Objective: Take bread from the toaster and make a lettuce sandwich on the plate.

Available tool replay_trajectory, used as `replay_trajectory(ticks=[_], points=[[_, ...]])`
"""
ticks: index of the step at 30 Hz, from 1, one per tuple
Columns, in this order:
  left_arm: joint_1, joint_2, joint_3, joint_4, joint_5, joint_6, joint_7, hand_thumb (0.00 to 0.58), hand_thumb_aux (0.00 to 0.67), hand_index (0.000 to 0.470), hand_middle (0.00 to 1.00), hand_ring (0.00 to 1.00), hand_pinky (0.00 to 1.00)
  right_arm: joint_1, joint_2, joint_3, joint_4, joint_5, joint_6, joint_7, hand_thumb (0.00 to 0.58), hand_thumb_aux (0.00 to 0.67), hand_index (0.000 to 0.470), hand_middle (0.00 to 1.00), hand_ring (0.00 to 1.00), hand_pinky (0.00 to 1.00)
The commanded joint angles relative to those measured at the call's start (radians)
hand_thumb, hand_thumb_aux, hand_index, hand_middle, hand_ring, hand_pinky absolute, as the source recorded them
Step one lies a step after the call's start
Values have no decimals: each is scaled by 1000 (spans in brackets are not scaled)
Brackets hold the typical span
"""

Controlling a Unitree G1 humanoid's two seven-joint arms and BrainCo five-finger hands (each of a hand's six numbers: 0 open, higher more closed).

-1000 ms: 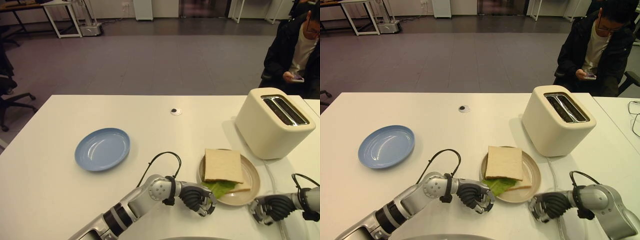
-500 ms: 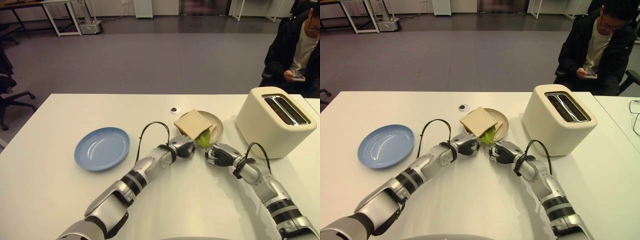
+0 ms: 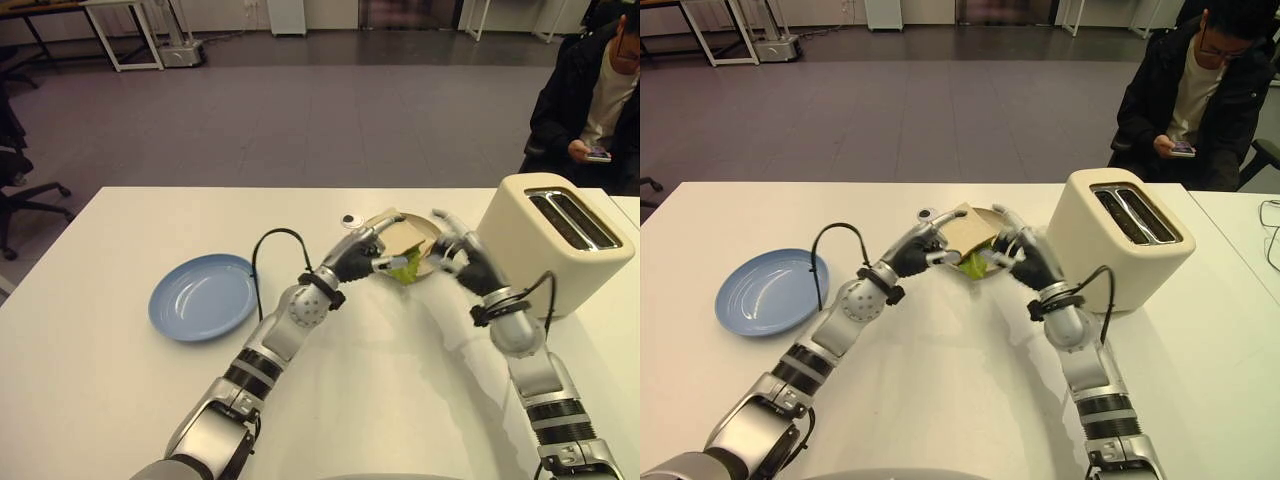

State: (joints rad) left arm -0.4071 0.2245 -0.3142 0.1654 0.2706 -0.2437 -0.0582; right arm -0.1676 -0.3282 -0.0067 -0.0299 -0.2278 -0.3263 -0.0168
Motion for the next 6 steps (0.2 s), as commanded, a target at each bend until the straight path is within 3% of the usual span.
replay_trajectory(ticks=[1, 6], points=[[135, 29, 128, -160, -107, 30, -20, 0, 0, 0, 627, 627, 627, 61, 55, -77, -77, 173, 16, 13, 0, 0, 0, 0, 0, 0], [258, 12, 183, -293, -180, 66, -44, 0, 0, 0, 565, 565, 565, 138, 86, -95, -84, 232, 36, 42, 0, 0, 0, 0, 0, 0]])
